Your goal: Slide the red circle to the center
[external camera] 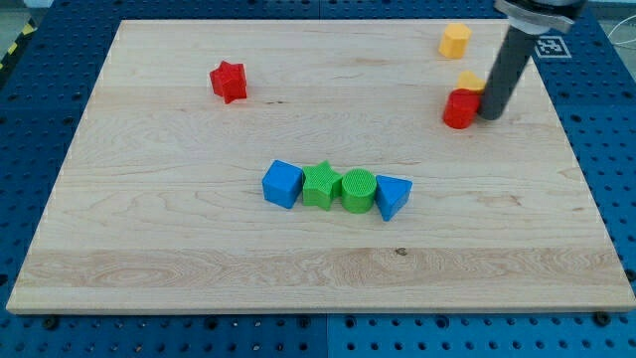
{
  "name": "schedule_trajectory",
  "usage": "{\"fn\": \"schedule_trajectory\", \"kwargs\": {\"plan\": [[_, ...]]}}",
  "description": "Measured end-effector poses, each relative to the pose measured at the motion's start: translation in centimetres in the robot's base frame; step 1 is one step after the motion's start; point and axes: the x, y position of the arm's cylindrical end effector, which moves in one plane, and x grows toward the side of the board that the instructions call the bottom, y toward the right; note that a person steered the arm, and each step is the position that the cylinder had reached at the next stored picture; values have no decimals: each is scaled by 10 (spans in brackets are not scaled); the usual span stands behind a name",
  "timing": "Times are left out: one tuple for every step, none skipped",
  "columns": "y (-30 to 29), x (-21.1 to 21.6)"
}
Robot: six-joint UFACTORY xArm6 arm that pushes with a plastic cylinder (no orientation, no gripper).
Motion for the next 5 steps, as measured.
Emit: {"fn": "schedule_trajectory", "kwargs": {"plan": [[-30, -3], [-58, -4], [-81, -3], [-99, -3], [-93, -4]]}}
